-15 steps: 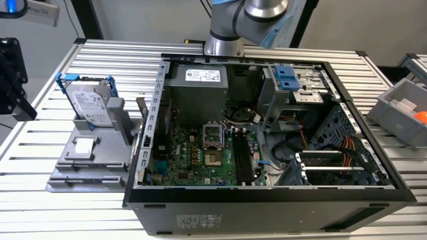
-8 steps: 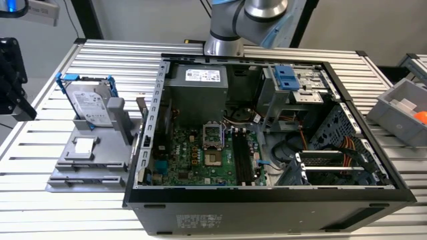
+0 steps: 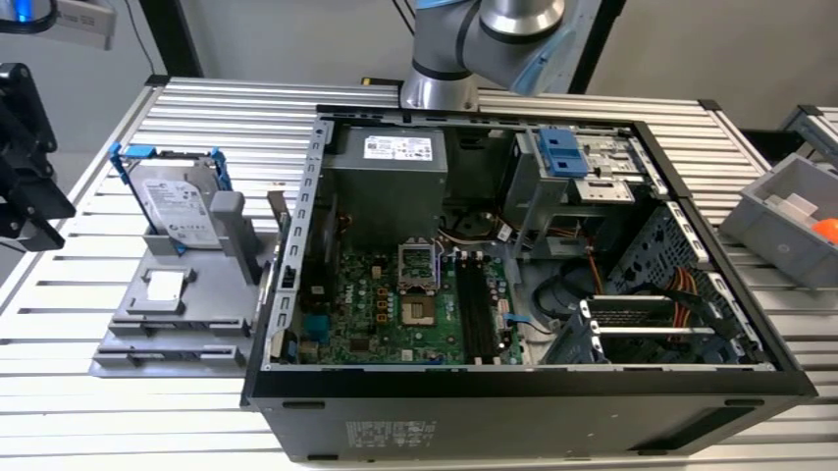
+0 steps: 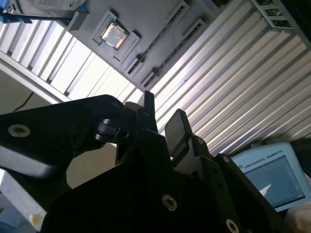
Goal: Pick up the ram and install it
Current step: 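Pick up the ram and move it above insertion slot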
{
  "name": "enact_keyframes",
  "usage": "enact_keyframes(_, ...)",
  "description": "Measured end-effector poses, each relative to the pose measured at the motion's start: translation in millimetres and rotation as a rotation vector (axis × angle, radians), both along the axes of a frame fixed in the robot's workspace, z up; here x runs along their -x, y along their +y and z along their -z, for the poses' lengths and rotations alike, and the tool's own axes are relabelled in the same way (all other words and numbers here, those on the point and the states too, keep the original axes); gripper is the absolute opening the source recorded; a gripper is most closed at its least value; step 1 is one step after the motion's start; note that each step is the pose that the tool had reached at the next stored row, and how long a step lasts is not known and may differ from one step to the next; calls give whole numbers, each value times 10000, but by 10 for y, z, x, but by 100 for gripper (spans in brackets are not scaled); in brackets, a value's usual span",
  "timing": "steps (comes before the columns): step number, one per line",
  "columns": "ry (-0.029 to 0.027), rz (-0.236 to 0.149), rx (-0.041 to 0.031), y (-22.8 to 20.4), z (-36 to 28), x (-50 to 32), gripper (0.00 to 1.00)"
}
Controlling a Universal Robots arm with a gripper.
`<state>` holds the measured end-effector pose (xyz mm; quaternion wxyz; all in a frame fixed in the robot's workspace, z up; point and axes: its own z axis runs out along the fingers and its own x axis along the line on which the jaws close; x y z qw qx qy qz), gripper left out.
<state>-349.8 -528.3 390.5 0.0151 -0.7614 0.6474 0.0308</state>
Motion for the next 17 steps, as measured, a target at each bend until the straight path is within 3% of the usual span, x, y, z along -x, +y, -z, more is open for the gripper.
enact_keyframes(11, 1, -234, 0, 0, 0, 0, 100)
enact_keyframes(17, -3, 248, 1, 0, 28, -1, 100)
